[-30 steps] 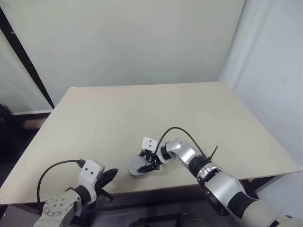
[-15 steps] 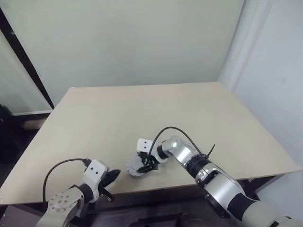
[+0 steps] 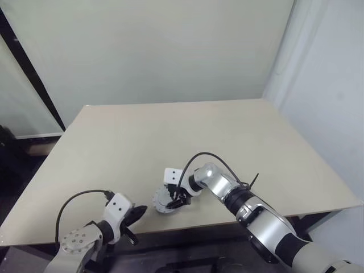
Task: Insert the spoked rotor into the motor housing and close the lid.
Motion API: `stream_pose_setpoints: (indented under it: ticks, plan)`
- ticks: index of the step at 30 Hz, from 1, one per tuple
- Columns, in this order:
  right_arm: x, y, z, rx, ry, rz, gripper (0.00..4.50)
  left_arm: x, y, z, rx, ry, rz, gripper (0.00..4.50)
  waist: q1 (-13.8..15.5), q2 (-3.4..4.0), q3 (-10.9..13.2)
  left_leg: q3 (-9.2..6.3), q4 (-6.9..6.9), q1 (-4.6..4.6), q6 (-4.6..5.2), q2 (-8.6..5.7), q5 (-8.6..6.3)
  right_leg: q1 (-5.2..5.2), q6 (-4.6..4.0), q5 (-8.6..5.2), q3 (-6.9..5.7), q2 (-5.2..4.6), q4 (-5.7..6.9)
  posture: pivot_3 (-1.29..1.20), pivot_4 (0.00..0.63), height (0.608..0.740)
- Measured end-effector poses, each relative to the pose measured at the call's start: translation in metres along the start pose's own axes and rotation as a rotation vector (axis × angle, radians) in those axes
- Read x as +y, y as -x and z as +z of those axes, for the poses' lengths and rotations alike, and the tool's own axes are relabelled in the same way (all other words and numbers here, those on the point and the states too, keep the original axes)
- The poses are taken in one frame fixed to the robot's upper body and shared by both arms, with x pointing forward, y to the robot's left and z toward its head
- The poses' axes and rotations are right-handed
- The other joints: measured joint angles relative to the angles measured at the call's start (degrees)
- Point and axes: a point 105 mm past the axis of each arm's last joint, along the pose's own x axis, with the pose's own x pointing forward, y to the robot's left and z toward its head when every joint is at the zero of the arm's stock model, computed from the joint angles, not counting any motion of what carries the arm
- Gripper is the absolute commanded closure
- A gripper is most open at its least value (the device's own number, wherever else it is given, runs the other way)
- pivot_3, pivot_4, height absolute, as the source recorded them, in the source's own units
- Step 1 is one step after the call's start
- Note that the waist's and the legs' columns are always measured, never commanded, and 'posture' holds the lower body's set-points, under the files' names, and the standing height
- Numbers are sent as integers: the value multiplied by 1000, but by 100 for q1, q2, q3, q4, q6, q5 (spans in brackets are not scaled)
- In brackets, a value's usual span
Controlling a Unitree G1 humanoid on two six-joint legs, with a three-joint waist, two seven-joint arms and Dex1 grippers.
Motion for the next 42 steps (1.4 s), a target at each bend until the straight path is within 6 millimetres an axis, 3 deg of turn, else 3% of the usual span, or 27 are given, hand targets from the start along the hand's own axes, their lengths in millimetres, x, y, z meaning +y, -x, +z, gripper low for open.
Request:
stream_pose_setpoints:
  ticks: [6, 13, 18, 31, 32, 33, 42]
  plan:
    - [0, 0, 0, 8, -5, 0, 1133, 0, -1, -1, 3, -5, 0, 4500, 3, 1, -2, -1, 0, 4, 0, 0, 0, 4, -1, -1, -1, -1, 0, 0, 0, 740]
    - [0, -1, 1, 32, -7, -3, 1133, 4, -20, 13, -67, -36, 45, 4500, 8, 6, -19, -2, 1, 6, 1, -3, 0, 9, 1, 1, -1, -1, 0, 0, 0, 740]
    - [1, -1, 0, 42, -11, -2, 1133, -2, -34, 0, -2, -65, 26, 4500, 3, 4, -41, -1, 1, 7, 1, -5, 0, 9, 2, 0, 0, 0, 0, 0, 0, 740]
    - [-1, 0, -6, 59, -41, -25, 1133, 0, -47, 2, 25, -156, 27, 4500, 118, 42, -71, 1, -4, 47, 1, -6, 0, 33, -9, -8, 2, -2, 0, 0, 0, 740]
    - [-1, 1, -5, 58, -43, -28, 386, 0, -47, 1, 26, -156, 27, 4500, 118, 42, -70, 1, -4, 50, 1, -6, 0, 35, -10, -8, 2, -1, 1, 0, 0, 740]
    - [-2, 1, -6, 56, -45, -34, 54, 0, -48, 1, 28, -157, 28, 4500, 118, 42, -70, 0, -4, 54, 1, -5, 0, 38, -11, -8, 2, -1, 2, 0, 0, 740]
    - [-6, 3, -5, -40, -191, -66, 19, 1, -48, -1, 38, -160, 31, 4500, 117, 43, -70, -3, -4, 60, 1, -5, 0, 41, -12, -8, 6, 2, 6, 0, 0, 740]
